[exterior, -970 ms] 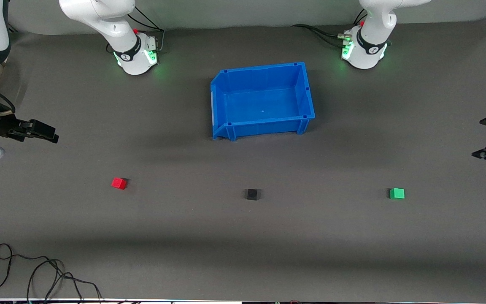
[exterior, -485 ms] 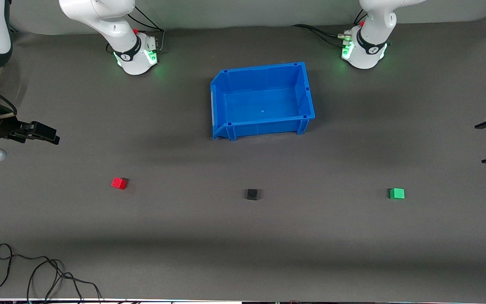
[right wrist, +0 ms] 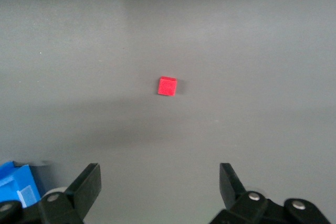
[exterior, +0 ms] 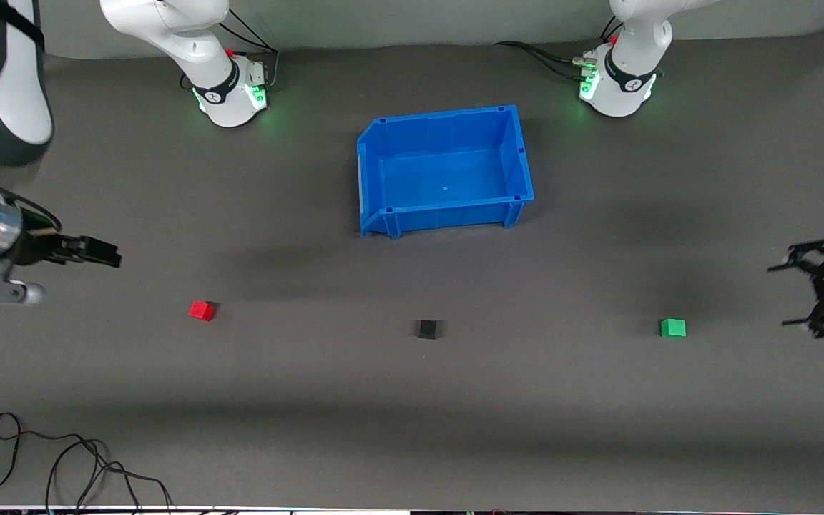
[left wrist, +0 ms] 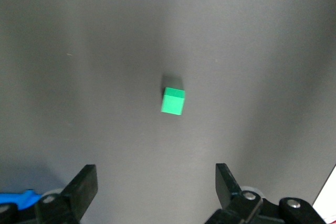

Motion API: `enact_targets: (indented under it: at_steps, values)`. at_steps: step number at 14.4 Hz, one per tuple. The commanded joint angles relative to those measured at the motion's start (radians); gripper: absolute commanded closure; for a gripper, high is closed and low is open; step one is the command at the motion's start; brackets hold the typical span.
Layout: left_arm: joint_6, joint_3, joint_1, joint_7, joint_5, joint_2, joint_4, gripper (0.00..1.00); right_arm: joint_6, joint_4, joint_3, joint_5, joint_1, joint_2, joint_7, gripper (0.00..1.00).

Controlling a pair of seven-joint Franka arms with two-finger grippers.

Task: Attach green and red cubes to black cube
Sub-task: 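Lower the right gripper onto the red cube while the left gripper lowers onto green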

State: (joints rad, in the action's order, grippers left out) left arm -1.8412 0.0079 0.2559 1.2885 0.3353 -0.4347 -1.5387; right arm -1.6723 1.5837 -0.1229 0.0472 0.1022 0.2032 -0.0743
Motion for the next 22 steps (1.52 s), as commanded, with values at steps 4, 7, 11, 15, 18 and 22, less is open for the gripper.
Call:
enact_targets:
  at_steps: [4,7,11,15,18,22]
  values:
    - [-0.075,-0.002,0.008,-0.210,0.123,-0.131,0.005,0.00,-0.087,0.025,-0.012,0.088,-0.007,0.119,-0.032,0.00]
    - [-0.157,-0.002,0.011,-0.270,0.126,-0.168,-0.041,0.00,-0.238,0.145,-0.018,0.088,-0.009,0.146,-0.032,0.00]
    - [-0.219,-0.005,0.005,-0.317,0.160,-0.220,-0.063,0.00,-0.423,0.236,-0.021,0.088,-0.003,0.206,-0.045,0.00]
    - [-0.234,-0.005,-0.003,-0.385,0.223,-0.226,-0.100,0.00,-0.529,0.236,-0.021,0.086,0.005,0.292,-0.070,0.00]
    - [-0.303,-0.006,-0.009,-0.399,0.223,-0.245,-0.130,0.00,-0.576,0.236,-0.021,0.088,0.005,0.343,-0.075,0.01]
    - [-0.386,-0.042,-0.009,-0.413,0.225,-0.256,-0.173,0.00,-0.618,0.236,-0.020,0.088,0.007,0.384,-0.091,0.01]
